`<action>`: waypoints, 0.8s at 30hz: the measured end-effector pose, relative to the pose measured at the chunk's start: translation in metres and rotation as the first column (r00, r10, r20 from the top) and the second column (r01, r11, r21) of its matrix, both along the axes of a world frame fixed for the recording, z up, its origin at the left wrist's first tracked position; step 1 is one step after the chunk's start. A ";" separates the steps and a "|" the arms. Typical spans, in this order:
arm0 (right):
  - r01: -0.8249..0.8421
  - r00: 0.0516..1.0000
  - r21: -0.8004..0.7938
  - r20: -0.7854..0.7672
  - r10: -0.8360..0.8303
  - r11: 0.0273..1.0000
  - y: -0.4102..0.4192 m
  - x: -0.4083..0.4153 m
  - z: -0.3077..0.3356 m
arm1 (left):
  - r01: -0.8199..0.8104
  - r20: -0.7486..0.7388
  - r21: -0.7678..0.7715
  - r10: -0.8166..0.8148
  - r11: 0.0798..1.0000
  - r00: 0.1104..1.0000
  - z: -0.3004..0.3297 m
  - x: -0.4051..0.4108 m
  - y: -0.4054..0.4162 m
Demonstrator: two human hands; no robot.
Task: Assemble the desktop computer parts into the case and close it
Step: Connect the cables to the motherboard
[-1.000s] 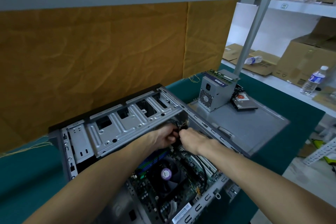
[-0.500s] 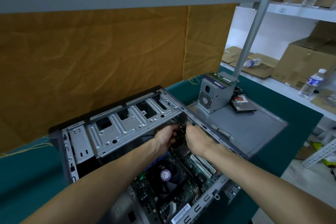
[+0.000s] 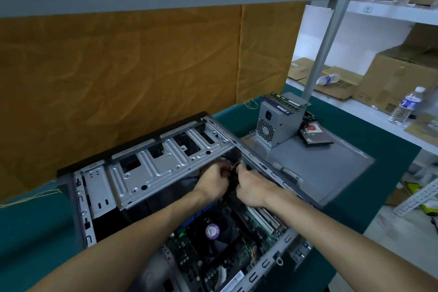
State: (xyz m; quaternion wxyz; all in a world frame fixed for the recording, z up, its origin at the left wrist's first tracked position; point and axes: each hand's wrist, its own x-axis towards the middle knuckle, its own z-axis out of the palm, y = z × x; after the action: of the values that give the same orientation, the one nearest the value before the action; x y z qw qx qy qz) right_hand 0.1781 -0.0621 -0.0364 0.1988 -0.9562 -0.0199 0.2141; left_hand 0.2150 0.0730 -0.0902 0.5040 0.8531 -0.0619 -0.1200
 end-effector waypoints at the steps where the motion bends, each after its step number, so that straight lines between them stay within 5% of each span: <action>1: 0.017 0.999 0.059 -0.028 -0.016 0.998 -0.001 -0.001 0.002 | 0.075 0.077 0.122 -0.085 0.990 0.993 0.004 -0.004 0.003; 5: 0.083 0.962 0.311 -0.273 0.005 0.947 -0.001 -0.011 0.002 | 0.111 -0.043 0.288 -0.103 0.951 0.994 0.010 -0.014 0.022; 9: 0.028 0.967 0.324 -0.247 0.056 0.946 0.002 -0.024 0.009 | 0.045 -0.136 0.230 -0.013 0.972 0.991 0.013 -0.019 0.028; 11: 0.054 0.991 0.293 -0.130 -0.016 0.955 -0.004 -0.024 0.017 | -0.095 -0.248 -0.003 0.091 0.995 0.964 0.016 -0.019 0.023; 14: 0.047 0.999 0.201 -0.013 -0.046 0.978 -0.013 -0.029 0.025 | -0.299 -0.461 -0.364 0.108 0.882 0.881 0.022 -0.019 0.017; 18: 0.026 0.998 -0.034 0.057 -0.024 0.999 -0.006 -0.032 0.018 | -0.282 -0.436 -0.385 0.097 0.879 0.895 0.022 -0.021 0.013; 24: 0.077 0.993 -0.086 0.097 -0.068 0.993 -0.002 -0.026 0.016 | -0.233 -0.396 -0.346 0.084 0.909 0.915 0.018 -0.016 0.012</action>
State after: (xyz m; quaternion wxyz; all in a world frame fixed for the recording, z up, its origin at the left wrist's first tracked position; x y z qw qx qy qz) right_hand 0.1525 -0.0645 -0.0203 0.1621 -0.9733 0.0152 0.1621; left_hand 0.1994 0.0852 -0.0723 0.6725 0.7009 0.0832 -0.2225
